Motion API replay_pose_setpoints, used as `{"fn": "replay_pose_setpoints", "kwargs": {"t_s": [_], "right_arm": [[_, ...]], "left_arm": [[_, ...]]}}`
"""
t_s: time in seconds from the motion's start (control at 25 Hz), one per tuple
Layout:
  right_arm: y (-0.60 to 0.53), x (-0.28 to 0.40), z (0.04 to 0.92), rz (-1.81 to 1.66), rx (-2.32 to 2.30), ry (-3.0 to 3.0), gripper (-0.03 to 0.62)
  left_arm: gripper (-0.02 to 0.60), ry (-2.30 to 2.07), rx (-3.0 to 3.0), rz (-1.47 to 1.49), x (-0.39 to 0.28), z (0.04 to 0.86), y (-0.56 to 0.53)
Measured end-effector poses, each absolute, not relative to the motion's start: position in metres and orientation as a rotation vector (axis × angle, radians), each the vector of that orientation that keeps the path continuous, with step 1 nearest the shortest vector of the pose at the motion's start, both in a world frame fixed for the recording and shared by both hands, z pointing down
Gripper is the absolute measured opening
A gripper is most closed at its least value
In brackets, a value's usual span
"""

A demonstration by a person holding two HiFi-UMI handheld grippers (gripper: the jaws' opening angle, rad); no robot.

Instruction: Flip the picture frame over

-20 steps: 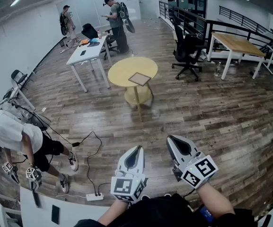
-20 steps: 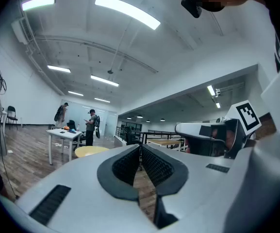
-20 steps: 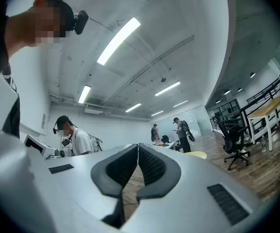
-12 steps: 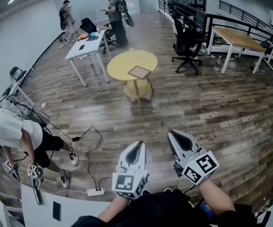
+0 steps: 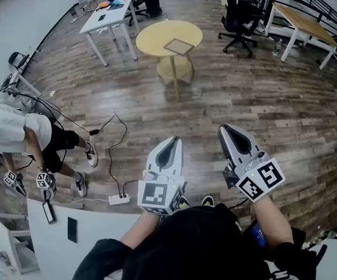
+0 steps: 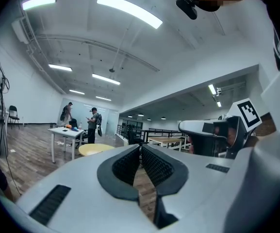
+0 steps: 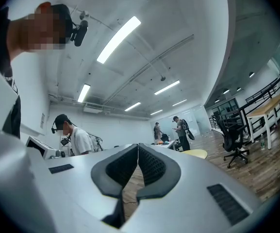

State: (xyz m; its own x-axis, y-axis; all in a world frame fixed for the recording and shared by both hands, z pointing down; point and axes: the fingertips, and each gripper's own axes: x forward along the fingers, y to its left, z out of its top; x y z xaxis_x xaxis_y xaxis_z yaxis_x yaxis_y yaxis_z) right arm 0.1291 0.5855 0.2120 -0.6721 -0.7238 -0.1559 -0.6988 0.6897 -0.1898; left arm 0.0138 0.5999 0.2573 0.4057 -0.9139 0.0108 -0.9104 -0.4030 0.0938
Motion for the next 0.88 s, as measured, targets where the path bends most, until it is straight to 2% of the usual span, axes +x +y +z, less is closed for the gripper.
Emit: {"fn": "replay_pose_setpoints", "kwargs": {"t_s": [0.4, 0.88], "right_arm": [[0.581, 0.085, 0.234, -0.207, -1.169, 2.745, 0.018], [0.551, 0.073, 0.249, -0.239, -1.112, 2.768, 0.018]], "left_arm": [[0.034, -1.652, 2.509, -0.043, -0.034, 0.278, 0.601], [0.034, -1.643, 2.505, -0.014, -0.036, 0.289, 0.569]]}}
